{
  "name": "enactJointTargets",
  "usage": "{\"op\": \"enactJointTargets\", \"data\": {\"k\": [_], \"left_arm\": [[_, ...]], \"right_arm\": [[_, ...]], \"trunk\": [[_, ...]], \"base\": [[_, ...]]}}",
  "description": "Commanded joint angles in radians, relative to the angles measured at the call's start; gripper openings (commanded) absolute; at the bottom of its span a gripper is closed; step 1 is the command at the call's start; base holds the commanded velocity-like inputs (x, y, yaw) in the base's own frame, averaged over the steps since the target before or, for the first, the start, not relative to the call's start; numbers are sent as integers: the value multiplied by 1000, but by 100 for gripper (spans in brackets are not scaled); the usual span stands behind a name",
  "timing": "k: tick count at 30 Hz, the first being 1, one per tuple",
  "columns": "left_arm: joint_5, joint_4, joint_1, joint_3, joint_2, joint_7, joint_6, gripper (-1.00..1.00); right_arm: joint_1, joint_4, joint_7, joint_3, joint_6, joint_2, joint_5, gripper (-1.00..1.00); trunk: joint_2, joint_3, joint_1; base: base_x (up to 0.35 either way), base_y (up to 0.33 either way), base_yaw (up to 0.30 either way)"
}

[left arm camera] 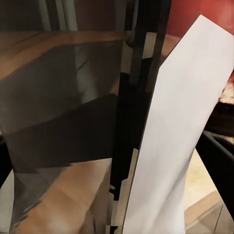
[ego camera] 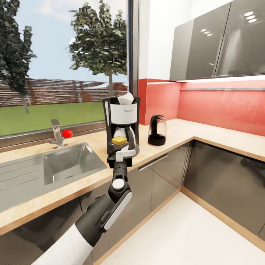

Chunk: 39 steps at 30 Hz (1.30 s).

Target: Set up a coffee station on the kitchen countertop: keep the coffee maker on the countertop, move the bottle of coffee from the kitchen shelf to the counter next to the coffee maker, place a paper coffee filter on top of the coffee maker, put the saucer next to the coffee maker with the coffee cup on the saucer, and place the electric kettle next to the coffee maker.

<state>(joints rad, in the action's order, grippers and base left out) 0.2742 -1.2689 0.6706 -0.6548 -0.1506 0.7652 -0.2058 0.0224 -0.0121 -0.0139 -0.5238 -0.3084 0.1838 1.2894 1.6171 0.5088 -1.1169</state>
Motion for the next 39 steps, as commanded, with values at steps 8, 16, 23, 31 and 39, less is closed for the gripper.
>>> {"op": "enactJointTargets", "data": {"k": [8,16,23,31,39], "left_arm": [[2,-1,1,-3,0,7,-6,-100],[2,-1,1,-3,0,8,-6,-100],[2,-1,1,-2,0,5,-6,-100],[2,-1,1,-2,0,5,-6,-100],[2,-1,1,-2,0,3,-6,-100]], "right_arm": [[1,1,-1,-8,-3,0,10,100],[1,1,3,-6,-2,-1,14,100],[1,1,3,-5,-3,-1,14,100],[1,1,2,-5,-3,-1,14,100],[1,1,2,-5,-3,-1,14,100]], "trunk": [[36,17,-19],[36,17,-19],[36,17,-19],[36,17,-19],[36,17,-19]], "base": [[0,0,0],[0,0,0],[53,0,0],[60,6,0],[88,30,0]]}}
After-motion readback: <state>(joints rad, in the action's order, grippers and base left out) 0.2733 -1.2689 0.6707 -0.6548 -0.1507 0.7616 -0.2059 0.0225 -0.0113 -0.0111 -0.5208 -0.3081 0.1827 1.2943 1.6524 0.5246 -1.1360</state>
